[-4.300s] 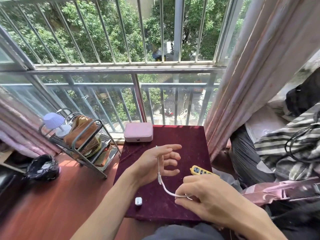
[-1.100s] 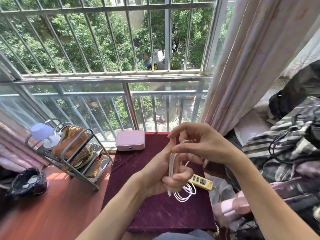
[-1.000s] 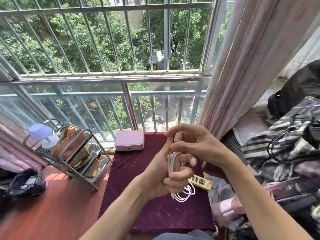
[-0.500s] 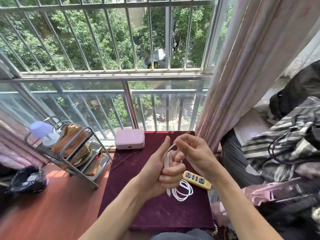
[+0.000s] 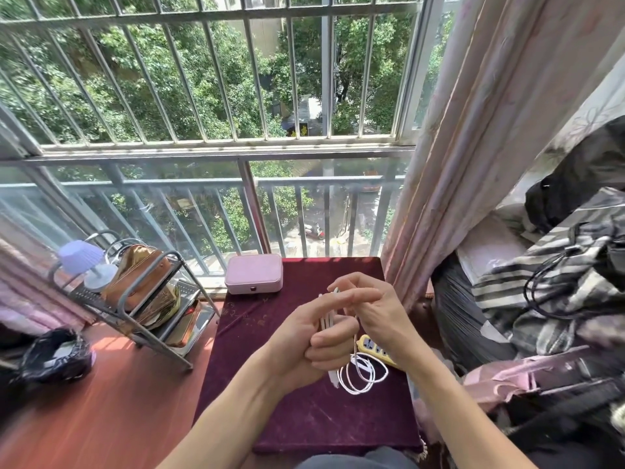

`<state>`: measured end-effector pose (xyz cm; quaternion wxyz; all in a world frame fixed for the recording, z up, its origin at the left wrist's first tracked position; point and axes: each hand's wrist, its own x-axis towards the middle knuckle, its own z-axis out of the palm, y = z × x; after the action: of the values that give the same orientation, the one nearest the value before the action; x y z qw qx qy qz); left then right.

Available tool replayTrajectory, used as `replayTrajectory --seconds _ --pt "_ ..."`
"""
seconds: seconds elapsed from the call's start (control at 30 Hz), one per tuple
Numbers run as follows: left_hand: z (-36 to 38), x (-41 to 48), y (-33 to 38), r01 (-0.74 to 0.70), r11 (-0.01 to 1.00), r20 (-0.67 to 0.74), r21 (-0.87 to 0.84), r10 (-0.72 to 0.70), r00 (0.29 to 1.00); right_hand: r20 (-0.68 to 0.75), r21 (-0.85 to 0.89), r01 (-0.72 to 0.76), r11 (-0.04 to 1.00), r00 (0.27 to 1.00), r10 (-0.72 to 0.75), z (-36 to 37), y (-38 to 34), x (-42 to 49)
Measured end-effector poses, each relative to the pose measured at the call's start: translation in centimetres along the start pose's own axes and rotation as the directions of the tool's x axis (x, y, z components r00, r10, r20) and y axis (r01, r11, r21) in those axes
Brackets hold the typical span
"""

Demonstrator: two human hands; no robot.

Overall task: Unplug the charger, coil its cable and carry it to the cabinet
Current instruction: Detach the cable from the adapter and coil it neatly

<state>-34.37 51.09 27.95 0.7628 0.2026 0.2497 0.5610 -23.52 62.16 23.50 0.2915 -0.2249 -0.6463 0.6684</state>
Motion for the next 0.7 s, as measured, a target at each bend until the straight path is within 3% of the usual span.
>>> replayTrajectory --seconds 0.13,0.33,0.43,0.53,0.63,0.7 --pt "0.0 0.0 0.0 -0.011 0.998 0.032 -0.058 0.013 0.999 -0.051 0.075 -0.009 0.997 0.999 0.013 0.7 0.7 -0.3" --pt "-0.1 0.3 0.3 -0.14 0.967 0.073 -0.213 0.159 0.985 -0.079 0.002 -0.091 0.996 0.993 0.09 2.0 3.7 -1.1" --pt "-1.0 0.8 1.1 -0.218 0.951 -0.003 -0.222 0.222 0.975 -0.091 -0.166 -0.021 0.986 0.996 0.006 3.0 4.8 -2.4" --pt "-2.0 1.3 2.2 -0.256 0.957 -0.105 -0.135 0.243 0.964 0.038 -0.402 0.07 0.913 0.997 -0.06 3.1 5.1 -3.4" --pt "-3.4 1.4 3.2 -0.252 0.968 -0.195 -0.008 0.245 0.95 0.168 -0.587 0.118 0.801 0.986 -0.023 2.6 5.3 -4.7" --pt "-4.4 1.1 3.6 -0.231 0.972 -0.22 0.042 0.235 0.947 0.181 -0.671 0.118 0.732 0.983 0.007 2.0 4.9 -5.5"
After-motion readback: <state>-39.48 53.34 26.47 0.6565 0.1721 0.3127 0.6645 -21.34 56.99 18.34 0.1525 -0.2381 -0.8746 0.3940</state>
